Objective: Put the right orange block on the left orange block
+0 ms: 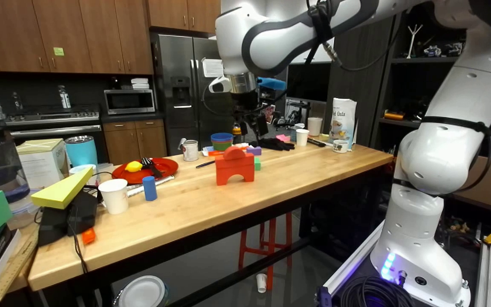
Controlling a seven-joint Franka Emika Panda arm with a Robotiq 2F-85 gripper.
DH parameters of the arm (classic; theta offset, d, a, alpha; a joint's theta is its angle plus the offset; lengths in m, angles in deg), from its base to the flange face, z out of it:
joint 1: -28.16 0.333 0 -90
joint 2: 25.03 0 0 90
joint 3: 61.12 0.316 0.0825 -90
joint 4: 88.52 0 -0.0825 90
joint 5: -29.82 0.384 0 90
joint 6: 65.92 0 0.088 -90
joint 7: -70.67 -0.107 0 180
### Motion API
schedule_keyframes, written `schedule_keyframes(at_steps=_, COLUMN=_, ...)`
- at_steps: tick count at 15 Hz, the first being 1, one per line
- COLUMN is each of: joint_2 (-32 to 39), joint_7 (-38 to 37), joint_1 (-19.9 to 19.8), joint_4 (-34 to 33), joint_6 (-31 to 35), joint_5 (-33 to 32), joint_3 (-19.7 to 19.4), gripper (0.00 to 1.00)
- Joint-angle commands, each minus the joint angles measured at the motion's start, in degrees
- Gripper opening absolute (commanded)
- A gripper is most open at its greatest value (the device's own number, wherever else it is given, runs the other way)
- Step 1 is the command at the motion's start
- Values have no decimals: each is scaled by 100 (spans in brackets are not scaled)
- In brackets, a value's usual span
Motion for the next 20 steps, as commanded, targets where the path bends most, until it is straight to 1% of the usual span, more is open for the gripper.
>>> schedule_keyframes(at_steps=1, joint_2=-203, joint_7=649, joint_1=81, joint_4=411, joint_6=410, joint_5=382, joint_3=-262, gripper=100)
schedule_keyframes(at_steps=2, joint_2=-7, joint_7=304, joint_1=28, joint_4=161, joint_6=173, joint_5=197, joint_3=-110, gripper=100)
schedule_keyframes(at_steps=4, joint_2=-8, joint_7=481, joint_1=18, joint_4=262, joint_6=290, joint_5=288, joint_3=-171, gripper=100)
schedule_keyframes(at_steps=7, joint_2=-14, joint_7=523, joint_1=17, joint_4=275, joint_6=316, joint_5=314, joint_3=-183, gripper=100)
schedule_keyframes(at_steps=8, joint_2=1, joint_7=572, joint_1=6, joint_4=340, joint_6=349, joint_5=312, joint_3=-205, gripper=100)
schedule_keyframes(at_steps=10, joint_2=-159, joint_7=317, joint_1=-4, joint_4=759, joint_6=385, joint_5=248, joint_3=-151, gripper=100)
schedule_keyframes(at_steps=12, joint_2=-333, joint_7=-179, joint_1=23, joint_4=1323, joint_6=282, joint_5=234, joint_3=-49, gripper=100)
schedule_keyframes(at_steps=13, joint_2=-477, joint_7=-572, joint_1=85, joint_4=1781, joint_6=350, joint_5=270, joint_3=50, gripper=100)
schedule_keyframes(at_steps=15, joint_2=-505, joint_7=-1398, joint_1=226, joint_4=2295, joint_6=339, joint_5=361, joint_3=267, gripper=100)
schedule_keyframes(at_steps=17, joint_2=-483, joint_7=-2240, joint_1=485, joint_4=2853, joint_6=475, joint_5=546, joint_3=504, gripper=100)
schedule_keyframes(at_steps=19, joint_2=-384, joint_7=-3130, joint_1=809, joint_4=3353, joint_6=752, joint_5=856, joint_3=813, gripper=100)
schedule_keyframes(at_steps=20, joint_2=-170, joint_7=-2528, joint_1=653, joint_4=2855, joint_6=479, joint_5=628, joint_3=547, gripper=100)
